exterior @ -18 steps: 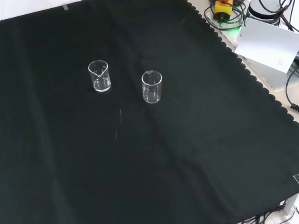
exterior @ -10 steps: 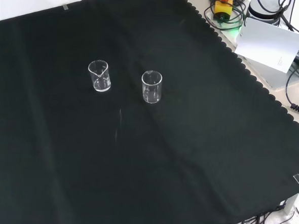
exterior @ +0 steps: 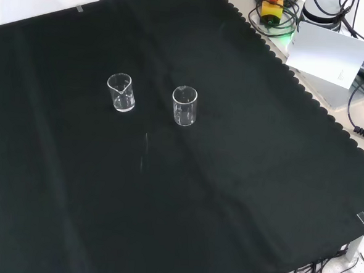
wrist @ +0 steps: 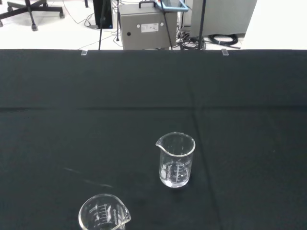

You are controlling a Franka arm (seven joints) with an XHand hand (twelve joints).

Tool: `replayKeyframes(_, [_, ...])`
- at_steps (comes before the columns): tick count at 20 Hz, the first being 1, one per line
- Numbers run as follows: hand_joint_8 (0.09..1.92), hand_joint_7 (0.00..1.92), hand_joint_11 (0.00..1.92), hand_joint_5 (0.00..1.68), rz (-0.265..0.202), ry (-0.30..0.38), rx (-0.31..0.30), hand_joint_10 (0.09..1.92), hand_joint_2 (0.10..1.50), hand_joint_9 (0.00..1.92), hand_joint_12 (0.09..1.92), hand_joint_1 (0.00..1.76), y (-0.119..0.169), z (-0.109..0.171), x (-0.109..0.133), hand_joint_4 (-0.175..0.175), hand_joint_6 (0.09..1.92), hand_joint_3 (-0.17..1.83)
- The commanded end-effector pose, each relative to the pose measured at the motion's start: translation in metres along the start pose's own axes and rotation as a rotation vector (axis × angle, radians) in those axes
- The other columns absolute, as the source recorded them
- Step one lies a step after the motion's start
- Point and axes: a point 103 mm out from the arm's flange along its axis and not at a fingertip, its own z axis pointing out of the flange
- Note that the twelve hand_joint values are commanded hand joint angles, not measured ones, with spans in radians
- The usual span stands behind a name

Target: Pick up the beaker on the right.

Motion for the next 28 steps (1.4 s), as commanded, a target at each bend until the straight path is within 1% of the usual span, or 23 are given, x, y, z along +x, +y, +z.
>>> replayKeyframes(1, [0.5, 0.03, 0.04, 0.28, 0.052, 0.012, 0.061, 0.09, 1.34, 0.45, 1.39, 0.0, 0.029, 0.046, -0.025, -0.019, 0.09, 0.04])
replayKeyframes(3, [0.51, 0.05, 0.04, 0.28, 0.059, 0.031, 0.053, 0.09, 1.34, 0.47, 1.39, 0.01, 0.043, 0.059, -0.037, -0.02, 0.09, 0.04])
replayKeyframes(4, [0.52, 0.07, 0.04, 0.29, 0.068, 0.042, 0.062, 0.09, 1.33, 0.49, 1.39, 0.01, 0.052, 0.066, -0.044, -0.021, 0.09, 0.03])
replayKeyframes(8, [0.56, 0.13, 0.09, 0.32, 0.051, 0.097, 0.064, 0.1, 1.26, 0.56, 1.39, 0.23, 0.09, 0.099, -0.057, -0.024, 0.09, 0.0])
replayKeyframes(9, [0.57, 0.13, 0.09, 0.33, 0.05, 0.113, 0.06, 0.14, 1.25, 0.55, 1.38, 0.28, 0.098, 0.106, -0.061, -0.025, 0.09, -0.01])
replayKeyframes(10, [0.58, 0.13, 0.09, 0.34, 0.044, 0.125, 0.05, 0.22, 1.23, 0.51, 1.39, 0.32, 0.108, 0.113, -0.066, -0.024, 0.09, -0.02])
replayKeyframes(13, [0.61, 0.13, 0.1, 0.35, 0.023, 0.154, 0.021, 0.52, 1.19, 0.4, 1.39, 0.42, 0.134, 0.136, -0.069, -0.024, 0.09, -0.05])
replayKeyframes(15, [0.62, 0.14, 0.12, 0.35, 0.011, 0.157, 0.03, 0.61, 1.16, 0.38, 1.39, 0.49, 0.149, 0.151, -0.07, -0.023, 0.09, -0.08])
replayKeyframes(17, [0.62, 0.15, 0.12, 0.35, -0.002, 0.16, 0.059, 0.64, 1.13, 0.38, 1.4, 0.55, 0.164, 0.168, -0.07, -0.023, 0.09, -0.1])
replayKeyframes(20, [0.61, 0.12, 0.12, 0.34, -0.01, 0.189, 0.085, 0.64, 1.1, 0.35, 1.39, 0.64, 0.18, 0.194, -0.072, -0.017, 0.09, -0.12])
replayKeyframes(23, [0.61, 0.11, 0.1, 0.33, -0.015, 0.201, 0.098, 0.65, 1.09, 0.33, 1.4, 0.68, 0.196, 0.218, -0.071, -0.015, 0.09, -0.15])
replayKeyframes(28, [0.62, 0.1, 0.06, 0.32, -0.025, 0.208, 0.111, 0.67, 1.05, 0.29, 1.4, 0.76, 0.215, 0.247, -0.072, -0.016, 0.09, -0.17])
